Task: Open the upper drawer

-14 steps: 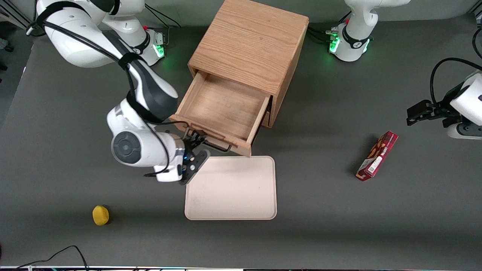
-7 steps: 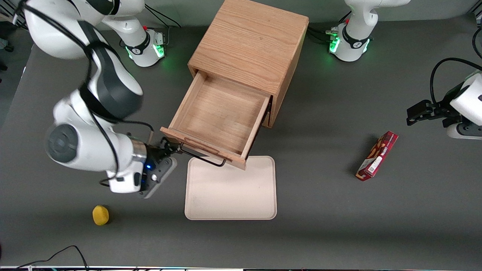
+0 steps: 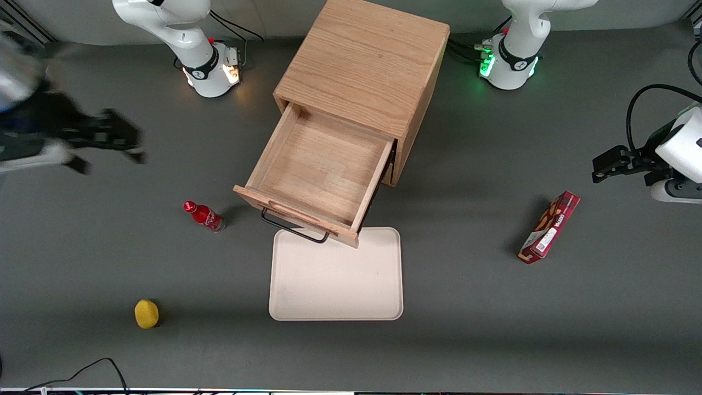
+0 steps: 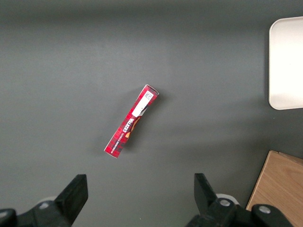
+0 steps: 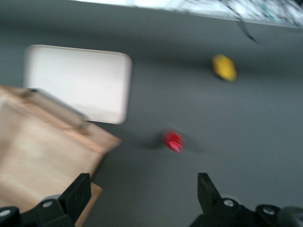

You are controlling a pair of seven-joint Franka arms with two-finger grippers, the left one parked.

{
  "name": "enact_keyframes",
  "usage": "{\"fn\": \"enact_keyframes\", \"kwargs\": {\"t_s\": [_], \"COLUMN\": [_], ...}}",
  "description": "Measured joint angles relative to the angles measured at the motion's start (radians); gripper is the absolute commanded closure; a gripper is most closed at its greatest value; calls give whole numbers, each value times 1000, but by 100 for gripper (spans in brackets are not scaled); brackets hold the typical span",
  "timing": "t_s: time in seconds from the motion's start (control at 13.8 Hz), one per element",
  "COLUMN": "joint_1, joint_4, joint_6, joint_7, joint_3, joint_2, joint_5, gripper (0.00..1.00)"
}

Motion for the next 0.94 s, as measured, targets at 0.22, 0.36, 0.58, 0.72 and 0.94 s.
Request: {"fn": "enact_keyframes", "kwargs": {"t_s": [0.22, 0.36, 0.58, 0.72, 0.94], "joint_1": [-21, -20, -2, 7, 11], "joint_4": [-200, -443, -811, -959, -947], "joint_6": [-8, 161, 384, 449, 421], "joint_7": [-4, 2, 24, 29, 58], "joint_3": [-162, -177, -172, -169, -166], "joint_2": [-74, -188, -399, -492, -499], "joint_5": [10, 22, 28, 30, 42], "gripper": [0, 0, 0, 0, 0]}}
